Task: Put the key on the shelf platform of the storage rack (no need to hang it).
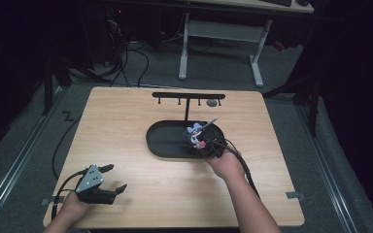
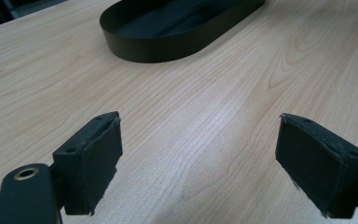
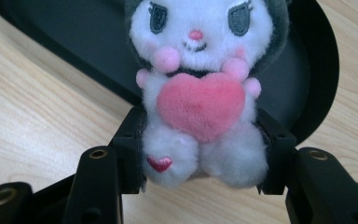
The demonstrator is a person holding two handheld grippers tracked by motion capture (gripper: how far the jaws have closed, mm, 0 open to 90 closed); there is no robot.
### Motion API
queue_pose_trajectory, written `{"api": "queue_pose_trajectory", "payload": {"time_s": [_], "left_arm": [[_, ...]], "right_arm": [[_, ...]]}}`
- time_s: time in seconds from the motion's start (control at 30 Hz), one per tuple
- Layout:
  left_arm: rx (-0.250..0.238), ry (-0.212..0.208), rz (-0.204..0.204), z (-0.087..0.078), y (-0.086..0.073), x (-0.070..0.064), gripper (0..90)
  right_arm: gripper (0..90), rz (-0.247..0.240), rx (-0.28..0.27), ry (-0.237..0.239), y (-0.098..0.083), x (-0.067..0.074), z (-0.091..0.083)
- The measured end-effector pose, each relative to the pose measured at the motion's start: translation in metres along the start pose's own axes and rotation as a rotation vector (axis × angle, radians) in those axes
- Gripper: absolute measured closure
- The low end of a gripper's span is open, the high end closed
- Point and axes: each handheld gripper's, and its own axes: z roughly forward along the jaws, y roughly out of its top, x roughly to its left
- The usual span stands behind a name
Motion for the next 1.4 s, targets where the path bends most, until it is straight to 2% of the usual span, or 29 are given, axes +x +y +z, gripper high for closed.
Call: {"api": "queue_pose_trajectory", "payload": {"time_s": [0.13,0.23,0.47,0.6,0.73,1.03,1.1,1.2,1.33,1.4], "left_arm": [[-0.001,-0.001,-0.001,0.0,0.0,0.0,15.5],[0.0,-0.002,0.0,0.0,0.0,0.0,15.5],[-0.001,-0.002,0.0,0.0,0.0,0.0,15.5],[-0.002,-0.001,-0.001,-0.001,0.0,0.0,15.5],[-0.003,0.0,-0.002,-0.001,0.0,0.0,15.5],[-0.004,-0.001,-0.004,-0.001,0.0,0.0,15.5],[-0.004,0.0,-0.001,-0.001,-0.001,0.0,15.5],[-0.004,0.001,0.002,-0.001,0.0,-0.001,15.5],[-0.004,0.0,0.0,-0.001,-0.001,-0.001,15.5],[-0.004,0.0,0.0,-0.001,-0.001,-0.001,15.5]], "right_arm": [[47.1,0.014,0.005,-0.008,0.007,0.0,0.005],[47.1,0.005,0.004,-0.008,0.009,-0.001,0.008],[47.1,0.036,0.018,-0.027,0.014,-0.01,0.02],[47.1,0.06,-0.005,-0.027,0.017,-0.015,0.024],[47.1,0.077,-0.001,-0.028,0.02,-0.017,0.029],[46.9,0.076,0.075,0.001,0.017,-0.011,0.035],[46.9,0.057,0.083,0.002,0.016,-0.011,0.036],[46.8,0.058,0.088,0.0,0.014,-0.011,0.036],[46.5,0.104,0.096,0.006,0.012,-0.013,0.042],[46.3,0.092,0.093,0.011,0.012,-0.014,0.044]]}}
